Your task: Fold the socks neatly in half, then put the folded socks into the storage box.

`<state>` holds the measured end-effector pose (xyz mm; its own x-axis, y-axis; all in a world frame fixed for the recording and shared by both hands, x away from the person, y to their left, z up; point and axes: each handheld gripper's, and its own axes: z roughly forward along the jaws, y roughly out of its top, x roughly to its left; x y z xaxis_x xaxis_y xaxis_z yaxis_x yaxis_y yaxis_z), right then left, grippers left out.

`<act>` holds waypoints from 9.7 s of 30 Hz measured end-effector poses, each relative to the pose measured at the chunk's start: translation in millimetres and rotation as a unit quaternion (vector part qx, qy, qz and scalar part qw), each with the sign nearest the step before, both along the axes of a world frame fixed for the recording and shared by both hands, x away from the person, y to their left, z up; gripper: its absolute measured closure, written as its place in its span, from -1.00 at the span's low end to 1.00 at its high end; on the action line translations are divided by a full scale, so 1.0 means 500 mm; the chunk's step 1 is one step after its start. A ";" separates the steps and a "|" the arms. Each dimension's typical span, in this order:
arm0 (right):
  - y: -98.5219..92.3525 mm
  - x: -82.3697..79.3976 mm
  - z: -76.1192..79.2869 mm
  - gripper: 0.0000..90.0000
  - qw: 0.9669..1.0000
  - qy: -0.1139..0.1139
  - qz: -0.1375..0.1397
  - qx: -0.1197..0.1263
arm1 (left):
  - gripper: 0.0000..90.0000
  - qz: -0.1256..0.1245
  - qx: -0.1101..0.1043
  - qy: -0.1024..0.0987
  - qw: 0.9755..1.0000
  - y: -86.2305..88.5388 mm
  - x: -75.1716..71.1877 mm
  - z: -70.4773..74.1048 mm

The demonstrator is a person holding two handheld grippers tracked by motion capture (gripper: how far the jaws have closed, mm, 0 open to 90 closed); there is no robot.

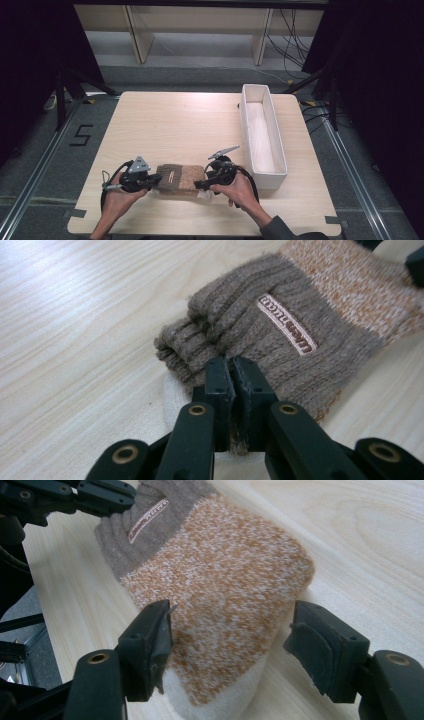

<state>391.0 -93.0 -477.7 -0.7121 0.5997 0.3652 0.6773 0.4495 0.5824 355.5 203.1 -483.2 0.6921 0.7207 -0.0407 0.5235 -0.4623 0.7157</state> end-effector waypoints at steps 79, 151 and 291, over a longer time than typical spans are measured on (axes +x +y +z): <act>0.058 0.025 -0.047 0.21 0.996 0.053 0.013 0.067 | 0.97 -0.014 -0.065 0.014 0.998 -0.016 -0.007 -0.016; -0.242 0.160 0.416 0.30 0.984 -0.146 -0.067 -0.071 | -0.60 0.032 -0.037 0.066 0.997 0.047 -0.084 -0.047; -0.231 0.137 0.131 0.54 0.945 -0.049 0.152 -0.284 | -0.54 0.022 -0.016 0.070 0.997 0.044 -0.081 -0.056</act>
